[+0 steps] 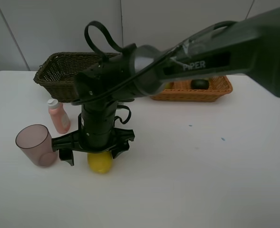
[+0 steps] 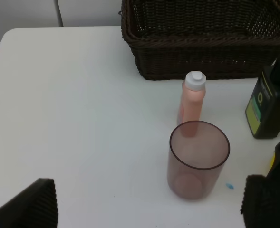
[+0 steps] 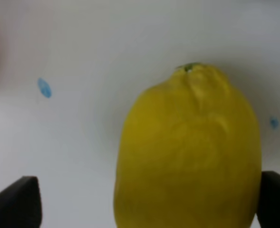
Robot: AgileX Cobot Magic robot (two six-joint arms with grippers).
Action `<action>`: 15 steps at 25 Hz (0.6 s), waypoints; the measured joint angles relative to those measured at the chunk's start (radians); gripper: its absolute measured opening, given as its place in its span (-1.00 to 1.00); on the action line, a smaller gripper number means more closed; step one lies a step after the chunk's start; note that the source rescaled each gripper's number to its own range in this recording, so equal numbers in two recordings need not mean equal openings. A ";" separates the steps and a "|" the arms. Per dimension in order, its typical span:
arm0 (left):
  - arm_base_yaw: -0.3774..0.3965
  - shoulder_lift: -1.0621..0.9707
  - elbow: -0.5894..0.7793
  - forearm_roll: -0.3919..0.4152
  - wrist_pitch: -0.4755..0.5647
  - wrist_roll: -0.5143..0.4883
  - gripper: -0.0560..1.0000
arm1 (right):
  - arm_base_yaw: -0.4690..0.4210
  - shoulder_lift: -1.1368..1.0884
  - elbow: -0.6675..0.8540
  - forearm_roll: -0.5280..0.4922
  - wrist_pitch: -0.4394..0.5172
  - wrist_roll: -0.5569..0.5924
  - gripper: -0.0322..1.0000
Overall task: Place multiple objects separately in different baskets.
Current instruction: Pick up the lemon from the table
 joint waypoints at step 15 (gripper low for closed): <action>0.000 0.000 0.000 0.000 0.000 0.000 1.00 | -0.012 0.030 -0.018 0.017 0.035 0.000 0.62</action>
